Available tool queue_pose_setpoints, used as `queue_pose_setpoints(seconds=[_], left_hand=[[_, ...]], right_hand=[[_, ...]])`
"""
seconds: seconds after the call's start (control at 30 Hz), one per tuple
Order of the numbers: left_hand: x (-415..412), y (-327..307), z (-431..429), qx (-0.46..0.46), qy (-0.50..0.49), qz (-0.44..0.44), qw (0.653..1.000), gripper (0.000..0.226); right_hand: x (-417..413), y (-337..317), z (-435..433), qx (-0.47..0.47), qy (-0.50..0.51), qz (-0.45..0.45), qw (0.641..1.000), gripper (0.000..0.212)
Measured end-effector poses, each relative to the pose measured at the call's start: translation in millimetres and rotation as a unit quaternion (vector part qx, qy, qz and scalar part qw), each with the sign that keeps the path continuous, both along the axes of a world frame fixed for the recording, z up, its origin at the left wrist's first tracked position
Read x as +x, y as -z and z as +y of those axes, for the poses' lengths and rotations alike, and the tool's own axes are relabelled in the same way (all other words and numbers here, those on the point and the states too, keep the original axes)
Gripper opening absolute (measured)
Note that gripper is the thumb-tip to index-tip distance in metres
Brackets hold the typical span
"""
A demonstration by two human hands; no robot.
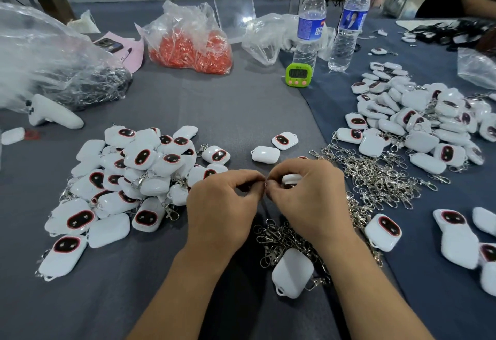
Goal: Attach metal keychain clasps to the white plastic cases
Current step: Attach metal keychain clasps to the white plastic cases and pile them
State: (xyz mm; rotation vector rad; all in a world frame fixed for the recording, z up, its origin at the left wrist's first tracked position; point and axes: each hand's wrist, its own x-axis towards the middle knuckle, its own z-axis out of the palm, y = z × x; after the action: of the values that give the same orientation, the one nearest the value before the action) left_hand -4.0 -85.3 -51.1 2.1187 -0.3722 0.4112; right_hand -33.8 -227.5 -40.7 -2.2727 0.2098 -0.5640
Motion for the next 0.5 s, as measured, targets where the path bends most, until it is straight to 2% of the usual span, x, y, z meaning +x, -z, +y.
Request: queue_pose_setpoints(seconds=[0.1,0.27,0.5], left_hand=[[0.7,-0.7,1.5,0.016,-0.008,-0.008,1.000,0.010],[5.1,-2.6,3.3,-0.093,0.031,0.073,0.992,0.017],[8.0,-4.0,7.7,-0.142,0.095,0.129,0.977,0.022]], right_hand=[[-0.8,-0.2,4.0,-0.005,-0.013,-0.031,0.999,0.007],[-0.2,-0.8,0.8,0.059,-0.013,-0.014,0.998,0.011],[-1.9,-5.1,-3.4,0.044,-0.027,-0.027,0.998,0.016]])
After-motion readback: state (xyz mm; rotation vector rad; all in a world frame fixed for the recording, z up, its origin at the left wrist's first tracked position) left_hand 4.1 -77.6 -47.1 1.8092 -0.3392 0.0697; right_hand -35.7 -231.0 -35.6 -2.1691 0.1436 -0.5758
